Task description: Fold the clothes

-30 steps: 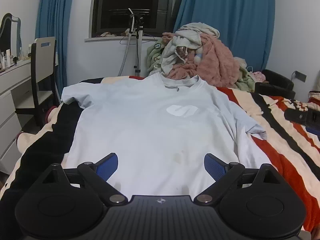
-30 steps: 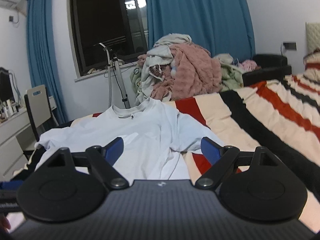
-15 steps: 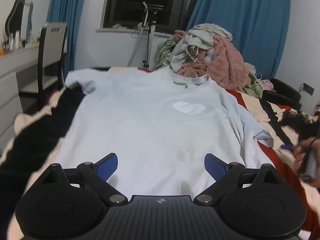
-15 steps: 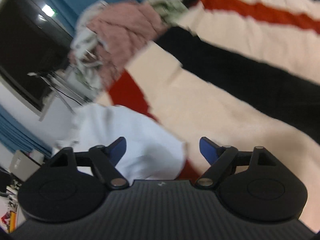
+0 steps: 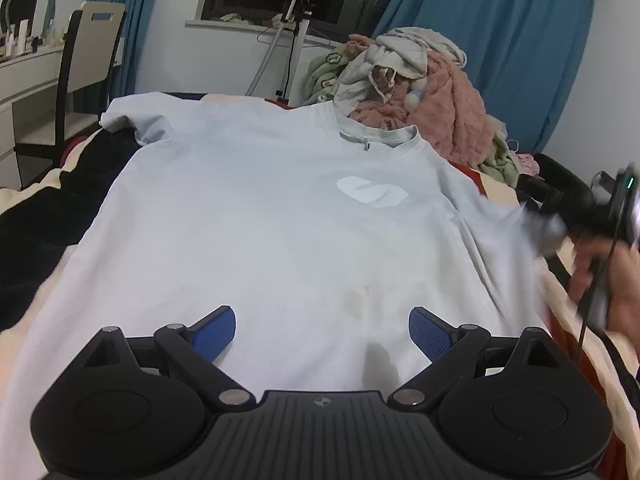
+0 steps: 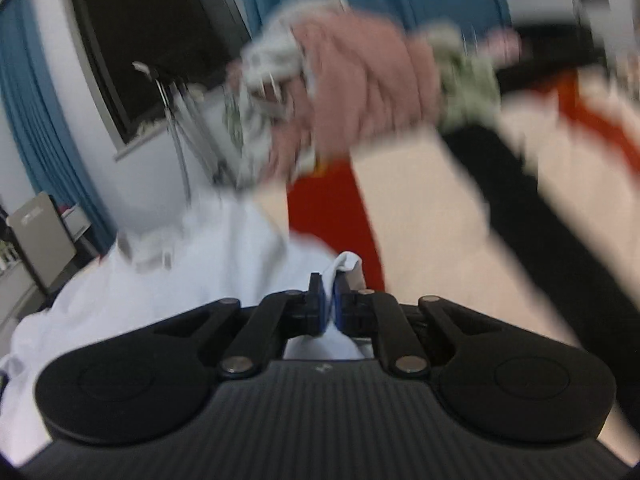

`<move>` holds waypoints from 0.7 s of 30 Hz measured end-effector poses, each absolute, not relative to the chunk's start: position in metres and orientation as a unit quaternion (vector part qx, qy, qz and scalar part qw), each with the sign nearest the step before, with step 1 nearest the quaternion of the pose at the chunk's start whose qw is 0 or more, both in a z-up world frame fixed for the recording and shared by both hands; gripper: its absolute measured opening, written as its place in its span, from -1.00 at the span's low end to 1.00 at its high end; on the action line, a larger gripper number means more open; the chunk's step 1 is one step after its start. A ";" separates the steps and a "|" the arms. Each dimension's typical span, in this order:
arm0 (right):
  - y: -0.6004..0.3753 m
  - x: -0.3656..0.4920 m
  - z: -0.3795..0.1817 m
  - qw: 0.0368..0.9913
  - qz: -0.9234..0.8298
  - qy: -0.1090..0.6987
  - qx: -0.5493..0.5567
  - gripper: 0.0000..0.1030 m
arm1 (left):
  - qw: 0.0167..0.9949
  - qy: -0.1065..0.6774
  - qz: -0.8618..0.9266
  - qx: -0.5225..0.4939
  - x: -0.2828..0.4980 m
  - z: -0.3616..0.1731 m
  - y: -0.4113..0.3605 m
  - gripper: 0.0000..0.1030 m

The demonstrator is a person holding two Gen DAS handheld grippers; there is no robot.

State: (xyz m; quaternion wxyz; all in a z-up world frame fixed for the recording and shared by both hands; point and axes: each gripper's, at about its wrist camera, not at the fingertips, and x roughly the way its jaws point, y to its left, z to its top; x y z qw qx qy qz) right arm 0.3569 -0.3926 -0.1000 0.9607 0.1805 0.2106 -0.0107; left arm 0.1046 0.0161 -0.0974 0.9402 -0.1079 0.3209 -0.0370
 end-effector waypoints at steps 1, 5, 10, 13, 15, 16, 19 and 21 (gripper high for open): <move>-0.394 0.361 -0.087 0.966 -0.020 0.197 0.166 -0.84 | 0.940 0.322 -0.039 -0.109 0.105 -0.098 0.016 0.84; -0.404 0.396 -0.074 0.973 -0.090 0.205 0.050 -0.85 | 0.940 0.323 -0.046 -0.102 0.106 -0.100 0.012 0.84; -0.430 0.431 -0.127 0.951 -0.128 0.280 0.007 -0.83 | 0.941 0.324 -0.065 -0.079 0.112 -0.106 0.003 0.84; -0.439 0.425 -0.140 0.950 -0.122 0.283 0.056 -0.77 | 0.940 0.326 -0.065 -0.070 0.120 -0.112 0.001 0.84; -0.442 0.418 -0.142 0.947 -0.118 0.284 0.090 -0.13 | 0.940 0.328 -0.065 -0.071 0.124 -0.114 0.001 0.84; -0.440 0.412 -0.140 0.947 -0.113 0.283 0.100 0.46 | 0.940 0.328 -0.065 -0.070 0.125 -0.115 0.001 0.84; -0.427 0.386 -0.120 0.954 -0.099 0.264 0.106 0.64 | 0.943 0.321 -0.063 -0.066 0.125 -0.113 -0.001 0.83; -0.420 0.359 -0.099 0.957 -0.084 0.253 0.118 0.64 | 0.943 0.318 -0.063 -0.071 0.124 -0.110 -0.001 0.83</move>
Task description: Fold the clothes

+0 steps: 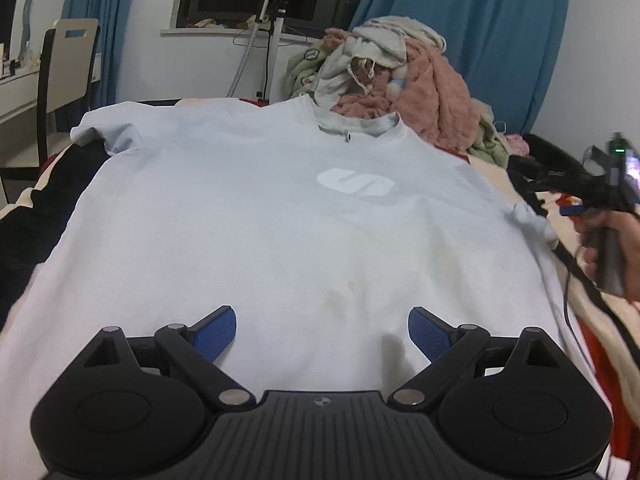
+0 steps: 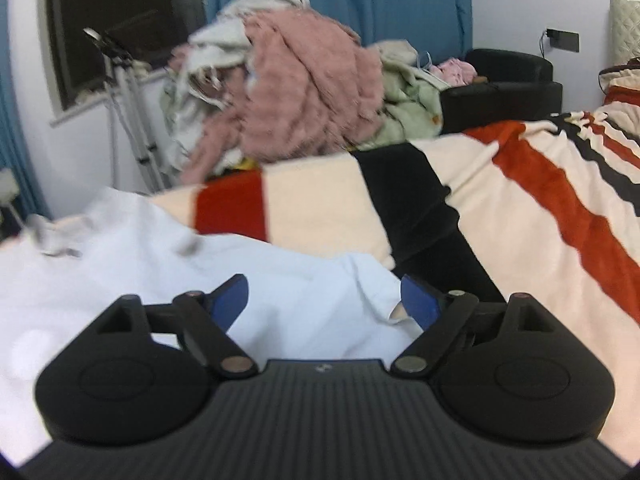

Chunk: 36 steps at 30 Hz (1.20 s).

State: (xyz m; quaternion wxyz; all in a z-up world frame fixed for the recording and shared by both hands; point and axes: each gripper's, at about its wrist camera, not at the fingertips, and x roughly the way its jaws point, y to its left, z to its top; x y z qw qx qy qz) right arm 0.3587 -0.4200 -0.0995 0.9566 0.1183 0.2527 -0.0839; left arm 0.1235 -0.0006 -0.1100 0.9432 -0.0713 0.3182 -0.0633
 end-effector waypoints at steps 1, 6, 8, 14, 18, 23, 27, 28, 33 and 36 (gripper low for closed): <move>-0.417 0.344 -0.088 0.958 -0.076 0.247 0.127 0.64 | 0.943 0.318 -0.063 -0.072 0.122 -0.108 0.000 0.82; -0.393 0.248 -0.020 0.971 -0.051 0.193 0.130 0.64 | 0.951 0.297 -0.069 -0.048 0.103 -0.094 -0.007 0.82; -0.382 0.205 0.006 0.977 -0.046 0.172 0.121 0.64 | 0.952 0.291 -0.084 -0.045 0.091 -0.088 -0.010 0.82; -0.354 0.065 0.039 0.980 -0.038 0.149 0.123 0.64 | 0.952 0.268 -0.143 -0.030 0.042 -0.072 -0.024 0.71; -0.359 -0.002 0.029 0.974 0.005 0.101 0.201 0.64 | 0.948 0.264 -0.179 -0.009 0.019 -0.065 -0.049 0.53; -0.370 -0.022 0.015 0.972 -0.002 0.088 0.217 0.65 | 0.920 0.287 -0.266 -0.021 -0.003 -0.062 -0.090 0.44; -0.384 -0.017 0.001 0.964 -0.012 0.091 0.248 0.65 | 0.897 0.305 -0.319 0.013 -0.025 -0.080 -0.142 0.34; -0.388 -0.015 -0.003 0.963 -0.014 0.093 0.254 0.65 | 0.894 0.307 -0.325 0.032 -0.029 -0.085 -0.155 0.29; -0.408 -0.012 -0.026 0.948 -0.015 0.101 0.301 0.65 | 0.877 0.309 -0.359 0.083 -0.036 -0.109 -0.201 0.15; -0.421 -0.011 -0.037 0.935 -0.012 0.103 0.340 0.67 | 0.869 0.318 -0.362 0.114 -0.033 -0.126 -0.225 -0.13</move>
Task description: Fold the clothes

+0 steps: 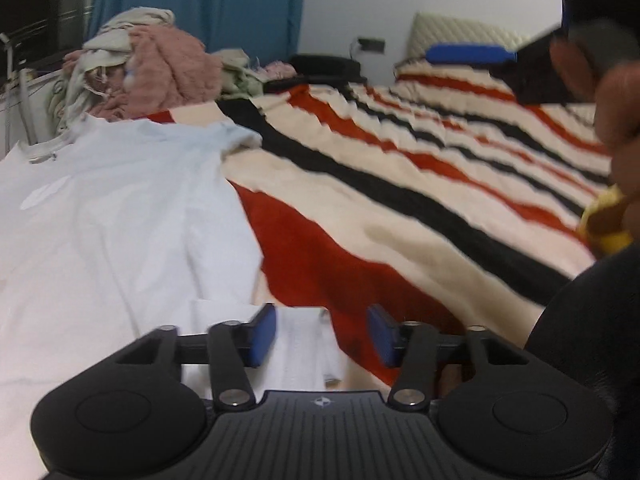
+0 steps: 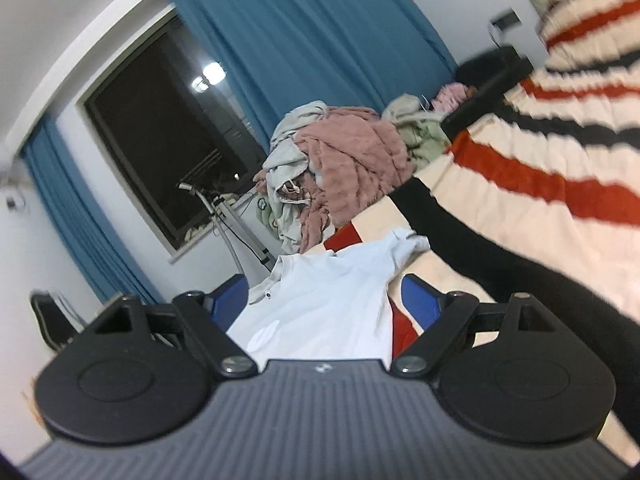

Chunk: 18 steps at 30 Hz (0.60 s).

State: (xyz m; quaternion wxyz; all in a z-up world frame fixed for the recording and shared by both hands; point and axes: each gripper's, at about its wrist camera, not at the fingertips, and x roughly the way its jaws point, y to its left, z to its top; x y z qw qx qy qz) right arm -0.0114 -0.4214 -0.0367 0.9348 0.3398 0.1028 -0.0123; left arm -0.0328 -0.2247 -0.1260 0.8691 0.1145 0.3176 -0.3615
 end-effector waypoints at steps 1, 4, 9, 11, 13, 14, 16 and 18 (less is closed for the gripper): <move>-0.425 -0.011 -0.040 0.930 -0.011 0.104 0.353 0.68 | 0.865 0.328 -0.357 0.126 -0.031 -0.133 -0.233 -0.22; -0.432 -0.010 -0.045 0.921 -0.007 0.106 0.374 0.68 | 0.862 0.344 -0.335 0.163 -0.028 -0.151 -0.251 -0.61; -0.431 -0.010 -0.045 0.923 0.000 0.105 0.370 0.68 | 0.867 0.347 -0.330 0.135 -0.023 -0.149 -0.250 -0.95; -0.431 -0.013 -0.044 0.925 0.002 0.095 0.369 0.68 | 0.868 0.338 -0.346 0.109 -0.028 -0.136 -0.242 -0.95; -0.431 -0.018 -0.042 0.926 0.006 0.081 0.369 0.68 | 0.860 0.321 -0.385 0.091 -0.037 -0.125 -0.237 -0.95; -0.432 -0.020 -0.041 0.926 0.009 0.074 0.371 0.68 | 0.853 0.318 -0.405 0.086 -0.041 -0.121 -0.236 -0.95; -0.434 -0.024 -0.040 0.925 0.016 0.062 0.374 0.68 | 0.832 0.325 -0.444 0.077 -0.048 -0.117 -0.238 -0.95; -0.435 -0.026 -0.040 0.925 0.021 0.058 0.375 0.68 | 0.815 0.340 -0.462 0.073 -0.048 -0.119 -0.242 -1.00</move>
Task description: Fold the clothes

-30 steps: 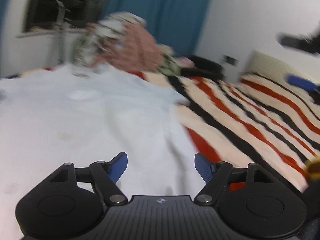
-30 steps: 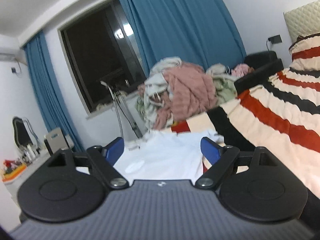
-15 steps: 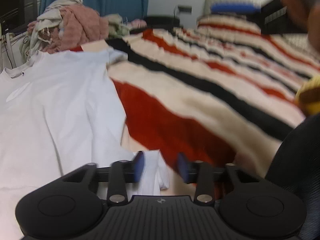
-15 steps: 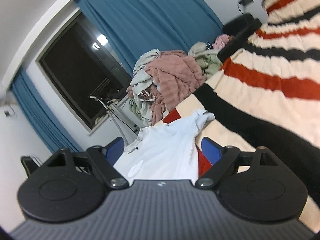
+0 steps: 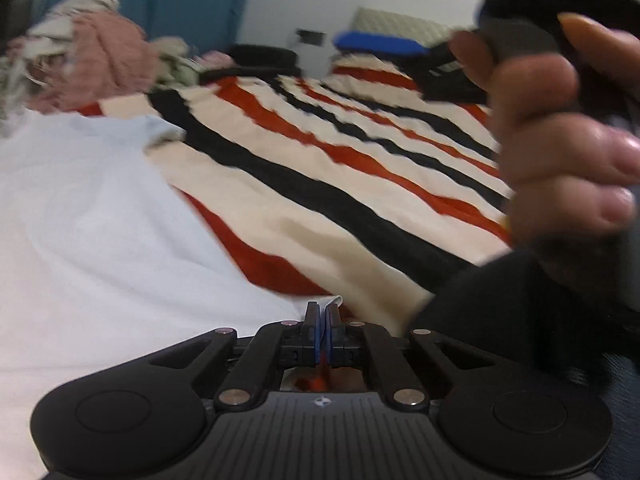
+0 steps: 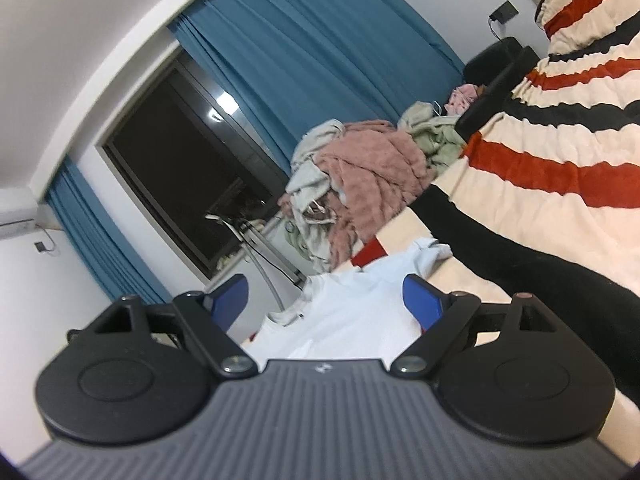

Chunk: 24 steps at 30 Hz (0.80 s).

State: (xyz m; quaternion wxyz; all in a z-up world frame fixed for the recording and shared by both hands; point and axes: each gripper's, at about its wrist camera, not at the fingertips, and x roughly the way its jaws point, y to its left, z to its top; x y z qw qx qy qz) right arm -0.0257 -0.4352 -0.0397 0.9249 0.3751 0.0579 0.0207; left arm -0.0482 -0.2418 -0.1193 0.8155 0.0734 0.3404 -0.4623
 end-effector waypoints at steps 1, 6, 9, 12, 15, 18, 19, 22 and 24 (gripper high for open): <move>-0.435 -0.026 -0.040 0.925 0.023 0.058 0.375 0.68 | 0.813 0.348 -0.463 0.067 -0.046 -0.122 -0.242 -0.99; -0.428 -0.022 -0.036 0.934 0.024 0.072 0.349 0.68 | 0.815 0.358 -0.454 0.047 -0.036 -0.123 -0.234 -0.72; -0.422 -0.021 -0.033 0.942 0.022 0.074 0.328 0.68 | 0.832 0.342 -0.434 0.045 -0.034 -0.109 -0.220 0.02; -0.415 -0.021 -0.030 0.949 0.019 0.076 0.305 0.68 | 0.856 0.325 -0.399 0.052 -0.031 -0.092 -0.200 0.37; -0.408 -0.020 -0.028 0.956 0.017 0.077 0.283 0.68 | 0.877 0.309 -0.363 0.053 -0.018 -0.076 -0.171 0.45; -0.400 -0.019 -0.027 0.963 0.008 0.081 0.256 0.68 | 0.904 0.291 -0.307 0.060 -0.006 -0.059 -0.136 0.54; -0.396 -0.018 -0.026 0.966 0.006 0.082 0.246 0.68 | 0.911 0.282 -0.293 0.061 -0.003 -0.051 -0.125 0.54; -0.383 -0.018 -0.024 0.974 0.003 0.082 0.210 0.68 | 0.932 0.253 -0.251 0.060 0.004 -0.026 -0.095 0.61; -0.373 -0.017 -0.023 0.979 0.003 0.083 0.186 0.68 | 0.945 0.230 -0.224 0.057 0.004 -0.009 -0.076 0.76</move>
